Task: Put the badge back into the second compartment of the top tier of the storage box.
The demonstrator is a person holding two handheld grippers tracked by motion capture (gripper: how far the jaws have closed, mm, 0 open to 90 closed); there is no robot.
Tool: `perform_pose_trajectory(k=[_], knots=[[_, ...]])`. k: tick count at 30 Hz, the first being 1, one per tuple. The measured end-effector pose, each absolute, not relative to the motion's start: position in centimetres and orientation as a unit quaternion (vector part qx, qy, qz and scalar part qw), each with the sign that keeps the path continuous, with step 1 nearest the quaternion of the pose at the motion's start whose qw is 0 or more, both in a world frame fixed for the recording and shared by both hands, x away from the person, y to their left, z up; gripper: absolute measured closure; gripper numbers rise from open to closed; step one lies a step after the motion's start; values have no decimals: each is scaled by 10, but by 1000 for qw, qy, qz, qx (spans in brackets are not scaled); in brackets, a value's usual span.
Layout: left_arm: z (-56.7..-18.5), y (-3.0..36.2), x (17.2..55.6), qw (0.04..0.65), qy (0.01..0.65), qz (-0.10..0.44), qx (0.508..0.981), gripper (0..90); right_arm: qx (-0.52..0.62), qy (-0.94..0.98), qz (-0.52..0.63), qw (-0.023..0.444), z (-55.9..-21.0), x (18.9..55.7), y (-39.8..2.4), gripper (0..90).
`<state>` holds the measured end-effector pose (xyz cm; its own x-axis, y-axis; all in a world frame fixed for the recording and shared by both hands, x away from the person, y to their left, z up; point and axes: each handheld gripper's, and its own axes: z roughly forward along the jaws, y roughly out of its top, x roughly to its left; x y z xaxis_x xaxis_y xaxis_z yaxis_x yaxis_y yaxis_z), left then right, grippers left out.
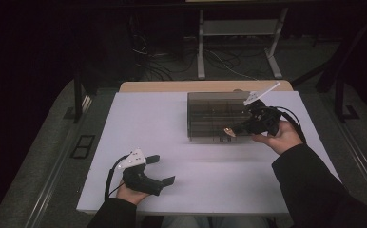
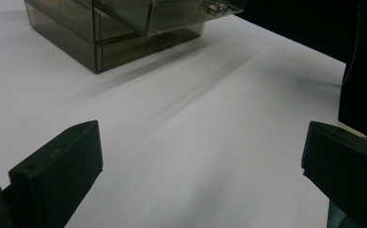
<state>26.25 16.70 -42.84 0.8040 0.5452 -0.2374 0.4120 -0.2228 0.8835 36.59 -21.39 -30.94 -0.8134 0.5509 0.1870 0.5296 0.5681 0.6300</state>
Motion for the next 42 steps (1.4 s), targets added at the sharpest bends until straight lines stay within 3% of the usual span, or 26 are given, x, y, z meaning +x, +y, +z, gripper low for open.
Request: perform_pose_trajectory(k=[15,42], knots=[[-428,167,263,544,308,59,778,0,312,878,362,20,-304,380,-212,871],[-428,168,263,543,305,61,780,0,325,880,345,9,-331,410,-196,871]])
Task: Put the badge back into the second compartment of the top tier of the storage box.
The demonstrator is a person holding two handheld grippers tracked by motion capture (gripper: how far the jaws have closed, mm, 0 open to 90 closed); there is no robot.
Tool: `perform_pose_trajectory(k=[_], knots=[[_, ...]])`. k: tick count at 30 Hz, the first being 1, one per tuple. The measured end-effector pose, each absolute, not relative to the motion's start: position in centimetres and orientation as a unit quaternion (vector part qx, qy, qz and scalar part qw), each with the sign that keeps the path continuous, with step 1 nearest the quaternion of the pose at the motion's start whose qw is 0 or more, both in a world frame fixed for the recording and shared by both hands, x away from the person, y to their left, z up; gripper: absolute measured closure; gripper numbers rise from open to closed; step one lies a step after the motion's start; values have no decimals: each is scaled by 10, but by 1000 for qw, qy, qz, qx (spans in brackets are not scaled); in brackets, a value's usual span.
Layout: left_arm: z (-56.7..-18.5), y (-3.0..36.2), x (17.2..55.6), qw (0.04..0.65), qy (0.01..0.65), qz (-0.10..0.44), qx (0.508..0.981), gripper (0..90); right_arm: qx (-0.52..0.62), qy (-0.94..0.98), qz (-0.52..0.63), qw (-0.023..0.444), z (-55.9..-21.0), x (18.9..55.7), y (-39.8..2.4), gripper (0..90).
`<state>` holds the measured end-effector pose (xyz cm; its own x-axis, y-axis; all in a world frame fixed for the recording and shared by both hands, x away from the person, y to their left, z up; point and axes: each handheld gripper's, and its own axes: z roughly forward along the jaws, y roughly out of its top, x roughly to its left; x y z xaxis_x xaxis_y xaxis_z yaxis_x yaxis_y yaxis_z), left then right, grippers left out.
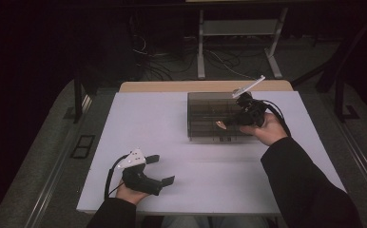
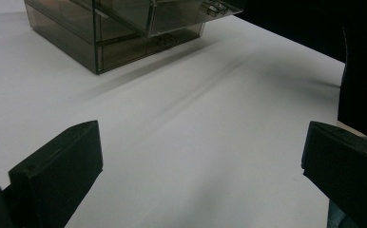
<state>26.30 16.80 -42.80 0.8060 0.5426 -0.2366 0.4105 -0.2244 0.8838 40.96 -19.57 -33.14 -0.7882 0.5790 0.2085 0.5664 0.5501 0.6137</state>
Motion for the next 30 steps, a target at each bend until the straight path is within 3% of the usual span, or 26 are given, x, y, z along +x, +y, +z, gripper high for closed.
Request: perform_pose_trajectory(k=[28,30], knots=[[-428,168,263,542,305,60,781,0,333,885,325,-7,-353,420,-187,860],[-428,168,263,542,305,61,781,0,337,883,328,-7,-353,419,-189,824]])
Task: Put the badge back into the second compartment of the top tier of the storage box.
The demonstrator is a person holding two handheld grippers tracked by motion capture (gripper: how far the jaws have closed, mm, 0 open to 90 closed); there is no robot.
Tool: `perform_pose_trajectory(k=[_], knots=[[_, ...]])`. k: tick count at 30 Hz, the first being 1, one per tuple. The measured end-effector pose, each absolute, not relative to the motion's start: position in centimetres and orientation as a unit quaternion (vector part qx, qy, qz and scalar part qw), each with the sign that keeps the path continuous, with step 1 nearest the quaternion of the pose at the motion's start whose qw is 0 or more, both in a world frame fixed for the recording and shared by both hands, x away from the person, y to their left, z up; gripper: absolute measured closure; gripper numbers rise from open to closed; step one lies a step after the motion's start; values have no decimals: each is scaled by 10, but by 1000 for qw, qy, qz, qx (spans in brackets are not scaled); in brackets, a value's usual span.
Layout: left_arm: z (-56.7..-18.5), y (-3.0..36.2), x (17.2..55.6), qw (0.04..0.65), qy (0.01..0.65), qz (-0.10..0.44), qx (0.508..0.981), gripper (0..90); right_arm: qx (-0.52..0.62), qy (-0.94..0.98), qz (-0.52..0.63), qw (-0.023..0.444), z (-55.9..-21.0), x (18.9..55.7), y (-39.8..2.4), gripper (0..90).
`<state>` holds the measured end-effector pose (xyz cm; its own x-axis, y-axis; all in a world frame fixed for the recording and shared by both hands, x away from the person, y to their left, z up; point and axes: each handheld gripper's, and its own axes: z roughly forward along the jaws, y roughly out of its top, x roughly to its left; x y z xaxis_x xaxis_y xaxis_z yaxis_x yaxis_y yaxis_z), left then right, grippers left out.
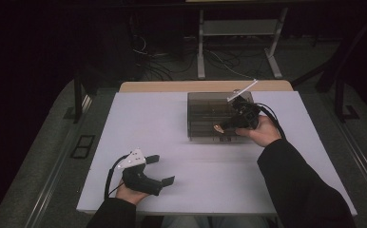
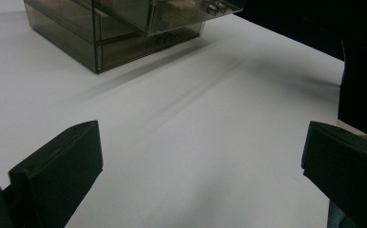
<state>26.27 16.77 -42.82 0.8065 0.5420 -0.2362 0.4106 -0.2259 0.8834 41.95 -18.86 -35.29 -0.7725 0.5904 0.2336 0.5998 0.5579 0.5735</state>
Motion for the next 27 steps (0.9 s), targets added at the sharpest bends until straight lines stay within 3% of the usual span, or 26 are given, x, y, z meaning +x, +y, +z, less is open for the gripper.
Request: perform_pose_trajectory(k=[6,12,23,27], knots=[[-428,168,262,542,307,60,780,0,-346,-875,-339,-1,-349,415,-196,755],[-428,168,262,542,307,60,780,0,-359,-862,-358,-6,-343,407,-205,629],[-429,167,262,542,307,60,780,0,-381,-842,-382,-13,-332,393,-222,341],[-429,167,262,541,307,60,781,0,-382,-839,-387,-17,-330,387,-227,182]])
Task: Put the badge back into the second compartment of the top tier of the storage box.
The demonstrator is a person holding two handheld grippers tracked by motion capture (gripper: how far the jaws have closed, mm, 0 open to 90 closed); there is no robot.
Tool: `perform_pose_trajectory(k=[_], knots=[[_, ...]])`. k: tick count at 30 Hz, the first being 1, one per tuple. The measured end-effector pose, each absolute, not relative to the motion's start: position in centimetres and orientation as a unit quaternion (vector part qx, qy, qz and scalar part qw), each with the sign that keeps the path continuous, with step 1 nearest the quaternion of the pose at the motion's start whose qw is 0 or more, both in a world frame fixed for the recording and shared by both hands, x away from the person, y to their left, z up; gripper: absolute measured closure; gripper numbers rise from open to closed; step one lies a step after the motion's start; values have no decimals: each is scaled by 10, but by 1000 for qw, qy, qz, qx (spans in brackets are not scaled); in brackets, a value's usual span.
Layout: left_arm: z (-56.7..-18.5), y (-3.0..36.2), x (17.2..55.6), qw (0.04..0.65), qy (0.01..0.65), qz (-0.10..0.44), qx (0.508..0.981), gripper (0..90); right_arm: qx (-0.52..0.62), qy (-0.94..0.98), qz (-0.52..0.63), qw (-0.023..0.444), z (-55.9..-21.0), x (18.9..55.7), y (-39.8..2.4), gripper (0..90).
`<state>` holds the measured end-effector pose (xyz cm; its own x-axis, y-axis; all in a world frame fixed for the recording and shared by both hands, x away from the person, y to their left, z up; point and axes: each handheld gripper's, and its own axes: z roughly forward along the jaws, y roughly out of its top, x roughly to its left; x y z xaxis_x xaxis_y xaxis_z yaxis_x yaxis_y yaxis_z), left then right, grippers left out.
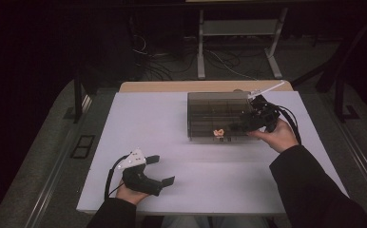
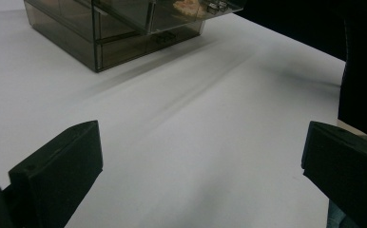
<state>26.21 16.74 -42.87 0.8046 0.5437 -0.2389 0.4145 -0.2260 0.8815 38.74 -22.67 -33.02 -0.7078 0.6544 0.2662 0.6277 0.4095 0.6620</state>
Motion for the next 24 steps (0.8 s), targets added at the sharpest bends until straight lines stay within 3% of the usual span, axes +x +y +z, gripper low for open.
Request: perform_pose_trajectory(k=[2,6,8,24], knots=[[-429,168,262,541,307,60,781,0,380,839,389,17,-329,384,-229,121],[-429,168,262,542,308,60,780,0,374,837,398,20,-325,376,-232,96],[-429,168,262,542,308,60,780,0,373,835,405,15,-324,372,-234,5],[-429,168,262,542,307,61,780,0,372,825,425,25,-325,340,-254,0]])
